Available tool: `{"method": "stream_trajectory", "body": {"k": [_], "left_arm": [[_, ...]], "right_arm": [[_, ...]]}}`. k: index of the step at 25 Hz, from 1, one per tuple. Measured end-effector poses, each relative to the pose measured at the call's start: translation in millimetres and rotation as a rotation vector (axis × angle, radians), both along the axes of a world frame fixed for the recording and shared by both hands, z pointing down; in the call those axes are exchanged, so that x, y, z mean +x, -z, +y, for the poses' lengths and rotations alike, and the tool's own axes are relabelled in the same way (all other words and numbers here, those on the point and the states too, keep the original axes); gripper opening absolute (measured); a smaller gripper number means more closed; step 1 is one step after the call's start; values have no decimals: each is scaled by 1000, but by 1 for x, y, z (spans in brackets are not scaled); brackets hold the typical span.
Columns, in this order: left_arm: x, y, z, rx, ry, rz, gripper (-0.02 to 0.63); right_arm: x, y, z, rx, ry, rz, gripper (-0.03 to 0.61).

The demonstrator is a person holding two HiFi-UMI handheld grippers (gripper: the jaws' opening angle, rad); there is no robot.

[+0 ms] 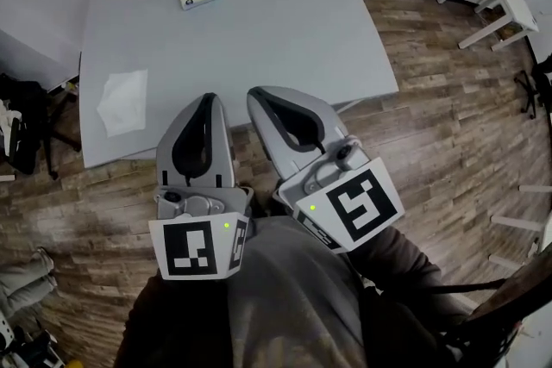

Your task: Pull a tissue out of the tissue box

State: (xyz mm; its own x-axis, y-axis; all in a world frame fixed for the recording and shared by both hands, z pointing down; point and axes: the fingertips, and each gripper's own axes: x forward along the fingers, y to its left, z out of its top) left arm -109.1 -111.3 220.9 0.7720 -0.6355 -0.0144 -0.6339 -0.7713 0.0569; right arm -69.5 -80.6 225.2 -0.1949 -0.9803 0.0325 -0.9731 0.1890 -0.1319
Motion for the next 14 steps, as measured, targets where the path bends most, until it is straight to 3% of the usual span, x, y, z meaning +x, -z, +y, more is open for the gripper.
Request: {"method": "stream_trajectory", "body": {"k": [14], "left_arm": [[-24,-10,-10,-34,-16,11,2]], "right_arm": [[-26,-7,-10,-27,-12,21,0]]}}
